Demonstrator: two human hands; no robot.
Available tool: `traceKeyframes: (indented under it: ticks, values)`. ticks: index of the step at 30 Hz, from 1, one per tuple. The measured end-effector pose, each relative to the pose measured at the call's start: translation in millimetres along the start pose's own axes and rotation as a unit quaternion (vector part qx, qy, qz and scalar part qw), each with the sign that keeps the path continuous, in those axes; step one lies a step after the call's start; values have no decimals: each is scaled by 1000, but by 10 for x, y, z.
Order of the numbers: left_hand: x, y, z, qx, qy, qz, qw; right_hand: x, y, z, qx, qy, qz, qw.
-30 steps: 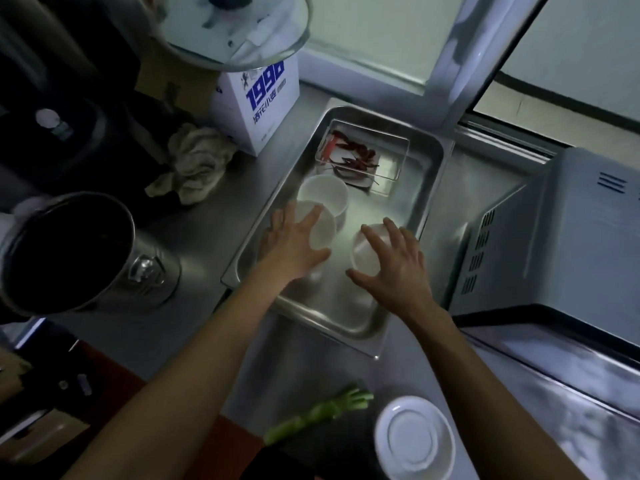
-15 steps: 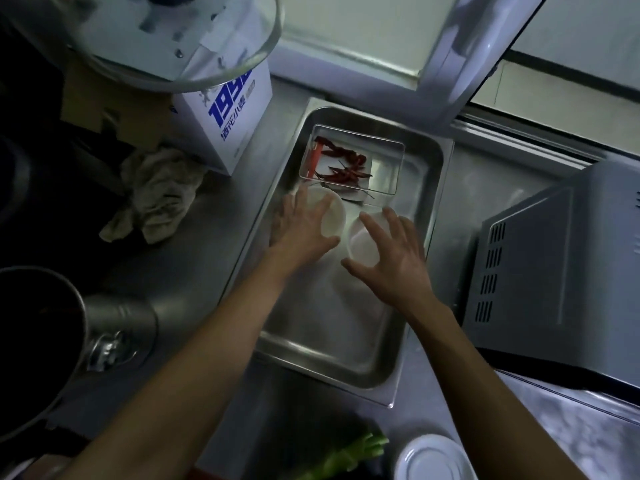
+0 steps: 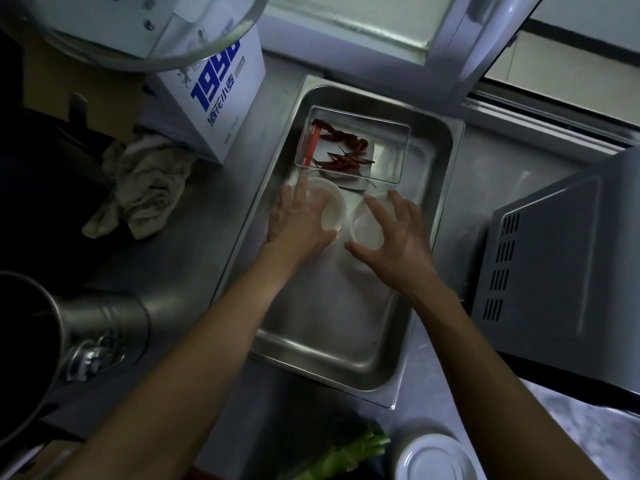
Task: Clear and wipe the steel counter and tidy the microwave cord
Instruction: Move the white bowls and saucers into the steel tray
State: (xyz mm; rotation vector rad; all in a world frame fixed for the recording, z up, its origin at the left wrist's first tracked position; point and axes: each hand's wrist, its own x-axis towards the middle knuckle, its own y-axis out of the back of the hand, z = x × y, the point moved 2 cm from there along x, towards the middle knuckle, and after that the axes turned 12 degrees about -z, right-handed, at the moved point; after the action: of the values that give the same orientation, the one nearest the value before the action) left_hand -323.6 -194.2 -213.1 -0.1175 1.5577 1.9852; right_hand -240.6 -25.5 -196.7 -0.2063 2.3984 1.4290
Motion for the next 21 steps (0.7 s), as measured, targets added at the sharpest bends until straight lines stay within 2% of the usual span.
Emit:
traceKeyframes:
  ticks: [12,16,21]
  values:
    - [-57,34,-114,-5,-7,-69,998,140,-6,-152,-9,9,5,1000]
    - [-286,47,-283,8,7,7,1000,197,12,-248,-23,26,12,999]
    - [-501,219,-462,-33,17,72,997,360,-119,-515,-65,70,24,995]
